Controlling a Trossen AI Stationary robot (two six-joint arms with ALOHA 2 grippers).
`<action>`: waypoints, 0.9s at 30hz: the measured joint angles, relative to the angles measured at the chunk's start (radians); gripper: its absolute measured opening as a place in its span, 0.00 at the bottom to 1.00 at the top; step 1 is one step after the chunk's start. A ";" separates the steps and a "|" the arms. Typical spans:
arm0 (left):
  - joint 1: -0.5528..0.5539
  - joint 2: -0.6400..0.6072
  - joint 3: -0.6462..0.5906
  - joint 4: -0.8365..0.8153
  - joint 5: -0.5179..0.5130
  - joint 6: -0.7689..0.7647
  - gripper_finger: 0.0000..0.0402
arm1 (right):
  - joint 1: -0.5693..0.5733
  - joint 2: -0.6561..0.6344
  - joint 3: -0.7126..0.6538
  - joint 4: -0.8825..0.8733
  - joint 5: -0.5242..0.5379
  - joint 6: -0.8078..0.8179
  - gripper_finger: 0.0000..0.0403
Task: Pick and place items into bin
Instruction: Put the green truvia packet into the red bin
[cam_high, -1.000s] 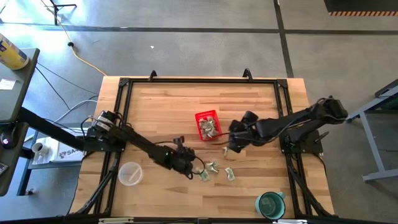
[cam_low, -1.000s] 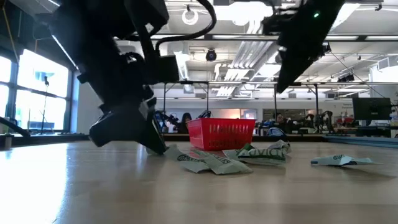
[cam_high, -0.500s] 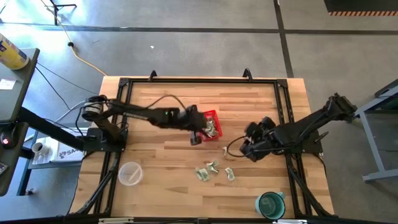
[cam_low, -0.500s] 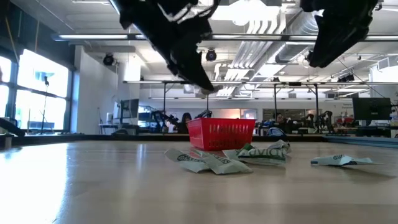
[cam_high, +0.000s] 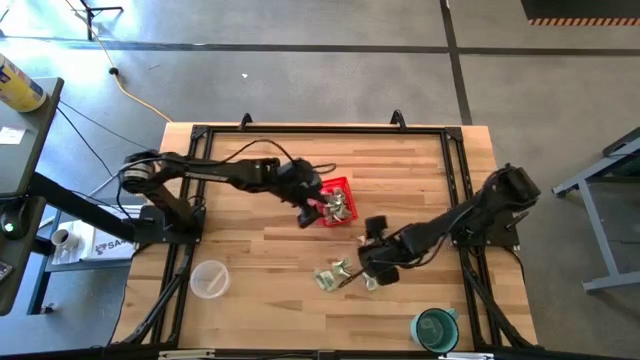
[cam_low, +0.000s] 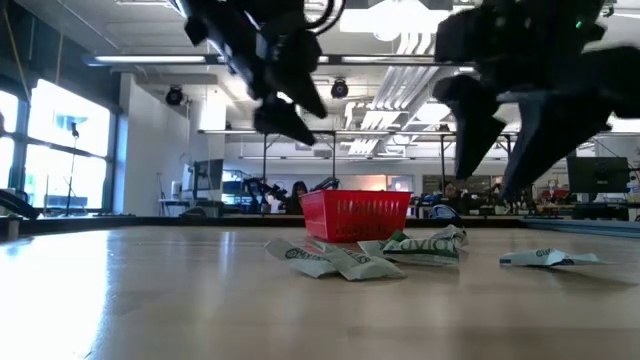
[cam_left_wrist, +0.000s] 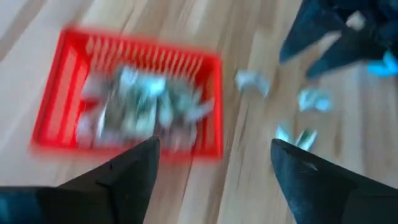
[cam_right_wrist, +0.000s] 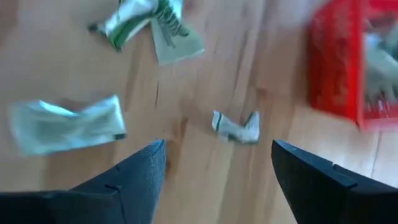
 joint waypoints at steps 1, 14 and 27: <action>-0.019 -0.016 0.000 -0.053 -0.033 -0.008 0.85 | -0.013 0.013 0.000 0.016 -0.016 -0.058 0.70; -0.346 -0.116 -0.074 -0.320 -0.290 -0.369 0.65 | -0.286 0.111 0.000 0.096 -0.373 -0.397 0.59; -0.450 -0.115 -0.081 -0.364 -0.366 -0.536 0.48 | -0.272 0.158 0.005 0.013 -0.378 -0.354 0.26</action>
